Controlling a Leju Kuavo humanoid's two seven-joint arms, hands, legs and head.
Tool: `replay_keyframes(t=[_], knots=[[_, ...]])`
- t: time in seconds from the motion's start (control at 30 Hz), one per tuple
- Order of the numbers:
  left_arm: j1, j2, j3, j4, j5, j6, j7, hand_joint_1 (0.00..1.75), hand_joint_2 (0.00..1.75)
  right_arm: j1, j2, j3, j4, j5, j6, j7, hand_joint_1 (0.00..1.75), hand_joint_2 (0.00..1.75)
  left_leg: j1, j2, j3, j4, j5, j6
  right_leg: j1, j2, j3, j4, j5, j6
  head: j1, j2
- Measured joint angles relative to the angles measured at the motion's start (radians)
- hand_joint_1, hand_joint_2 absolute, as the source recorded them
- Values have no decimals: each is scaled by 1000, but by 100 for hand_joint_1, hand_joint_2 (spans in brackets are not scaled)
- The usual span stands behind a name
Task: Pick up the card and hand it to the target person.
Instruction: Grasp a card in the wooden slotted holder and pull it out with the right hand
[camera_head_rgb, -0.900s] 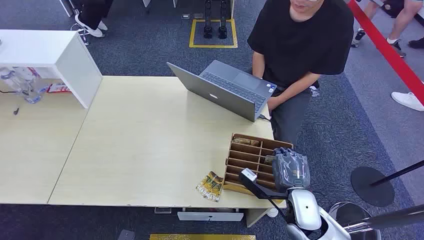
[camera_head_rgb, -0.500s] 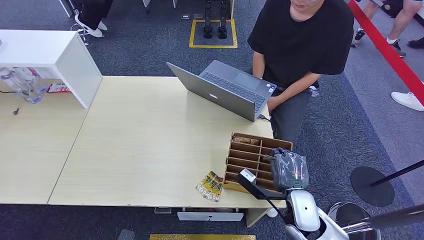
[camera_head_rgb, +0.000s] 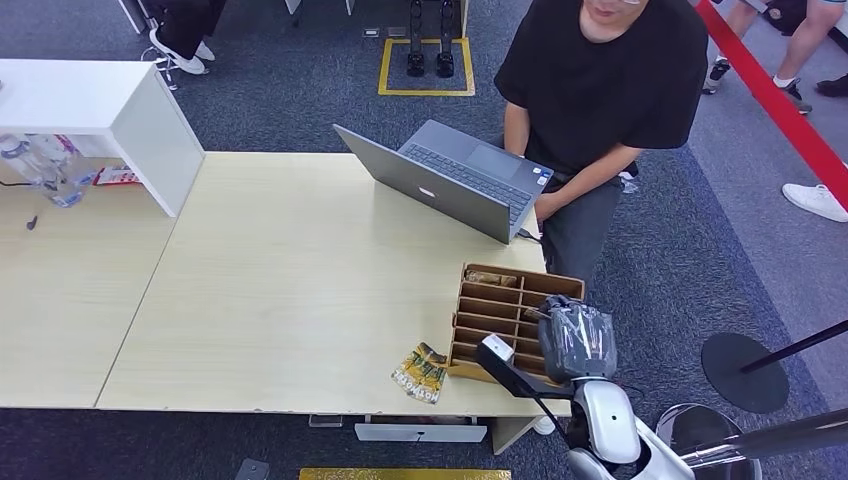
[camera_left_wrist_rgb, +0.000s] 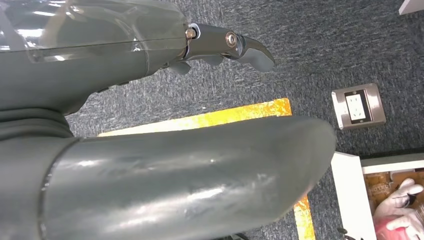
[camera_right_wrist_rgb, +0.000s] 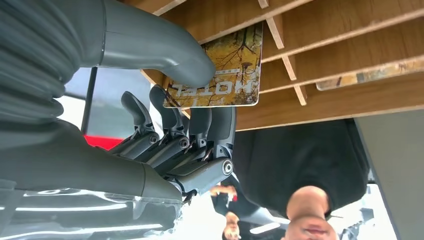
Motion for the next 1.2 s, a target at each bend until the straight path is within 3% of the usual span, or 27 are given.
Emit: replay_keyframes(t=[0.4,1.2], knots=[[1,0,0,0,1,0,-11,0,0,11,-11,-37,-57,-5,-11,6,141,175,0,0,0,0,0,0,0,0,0,0,0,0,0,0],[0,0,0,0,-12,-3,-5,0,0,13,-75,-177,-314,127,135,-8,140,175,0,0,0,0,0,0,0,0,0,0,0,0,0,0]])
